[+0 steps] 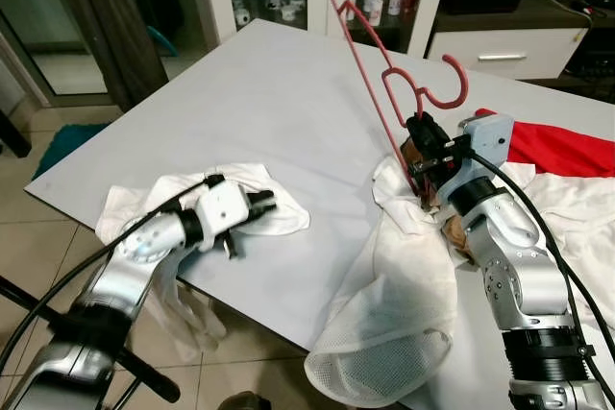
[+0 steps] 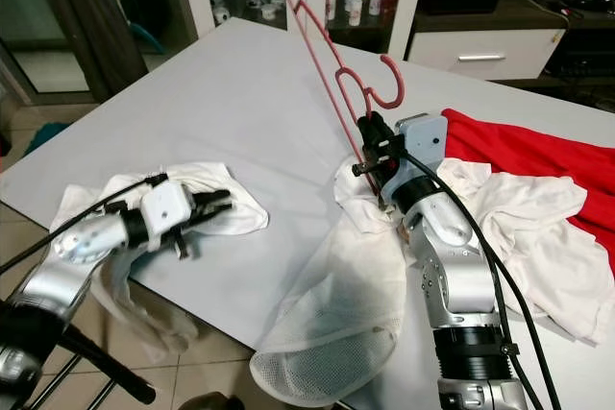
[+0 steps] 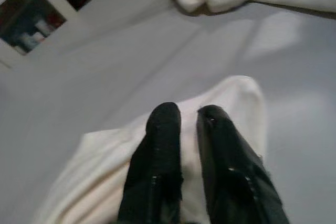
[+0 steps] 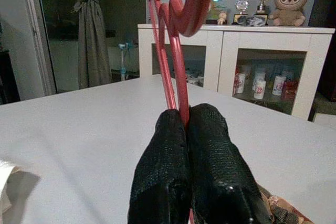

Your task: Hang hanger

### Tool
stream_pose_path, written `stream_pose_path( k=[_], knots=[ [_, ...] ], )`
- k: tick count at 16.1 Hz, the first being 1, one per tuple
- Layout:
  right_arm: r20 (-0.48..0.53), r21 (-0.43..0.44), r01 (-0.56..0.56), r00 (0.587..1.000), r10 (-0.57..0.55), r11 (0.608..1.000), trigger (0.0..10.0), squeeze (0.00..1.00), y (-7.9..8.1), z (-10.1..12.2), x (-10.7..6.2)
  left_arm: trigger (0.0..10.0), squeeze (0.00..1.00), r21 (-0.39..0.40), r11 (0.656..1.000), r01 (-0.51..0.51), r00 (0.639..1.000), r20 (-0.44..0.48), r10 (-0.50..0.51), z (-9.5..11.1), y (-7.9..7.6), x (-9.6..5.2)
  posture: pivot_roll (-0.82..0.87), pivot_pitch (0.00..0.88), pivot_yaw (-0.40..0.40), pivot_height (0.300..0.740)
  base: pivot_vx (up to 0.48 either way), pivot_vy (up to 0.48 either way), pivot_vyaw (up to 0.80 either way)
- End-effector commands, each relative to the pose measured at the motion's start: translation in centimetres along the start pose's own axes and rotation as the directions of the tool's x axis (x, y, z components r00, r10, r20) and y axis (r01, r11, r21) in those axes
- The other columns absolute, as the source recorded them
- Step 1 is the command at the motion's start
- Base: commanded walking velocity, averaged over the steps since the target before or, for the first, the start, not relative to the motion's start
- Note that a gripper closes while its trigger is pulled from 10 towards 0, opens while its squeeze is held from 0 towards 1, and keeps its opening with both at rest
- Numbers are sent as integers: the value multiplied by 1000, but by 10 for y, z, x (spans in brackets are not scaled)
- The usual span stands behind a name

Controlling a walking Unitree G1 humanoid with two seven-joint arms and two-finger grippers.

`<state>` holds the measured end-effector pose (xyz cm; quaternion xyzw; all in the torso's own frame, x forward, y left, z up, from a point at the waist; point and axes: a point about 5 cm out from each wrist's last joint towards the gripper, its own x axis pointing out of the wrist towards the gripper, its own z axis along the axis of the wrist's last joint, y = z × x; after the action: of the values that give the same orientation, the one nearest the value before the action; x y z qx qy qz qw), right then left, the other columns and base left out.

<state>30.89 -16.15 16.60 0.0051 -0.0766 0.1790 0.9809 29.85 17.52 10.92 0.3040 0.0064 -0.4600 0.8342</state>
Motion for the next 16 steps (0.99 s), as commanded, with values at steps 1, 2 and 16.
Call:
stream_pose_path(
  k=[1, 2, 16],
  knots=[
    [-71, 19, 18, 997, -17, 1000, 10000, 0, -2, -15, -6, 10000, 1000, 2, 999, 32, 999, -7, -32, 1, -2, -4, -22, 39, 57, 740, 0, 0, 0],
    [-72, 20, 19, 997, -18, 1000, 10000, 0, -2, -15, -6, 10000, 1000, -1, 999, 48, 999, -12, -48, 0, -4, -9, -21, 40, 59, 740, 0, 0, 0],
    [-75, 40, 19, 997, -16, 999, 10000, 0, 5, -20, -5, 10000, 0, 47, 996, 71, 974, -218, -59, -21, 2, -23, -13, 40, 81, 740, 0, 0, 0]
  ],
)
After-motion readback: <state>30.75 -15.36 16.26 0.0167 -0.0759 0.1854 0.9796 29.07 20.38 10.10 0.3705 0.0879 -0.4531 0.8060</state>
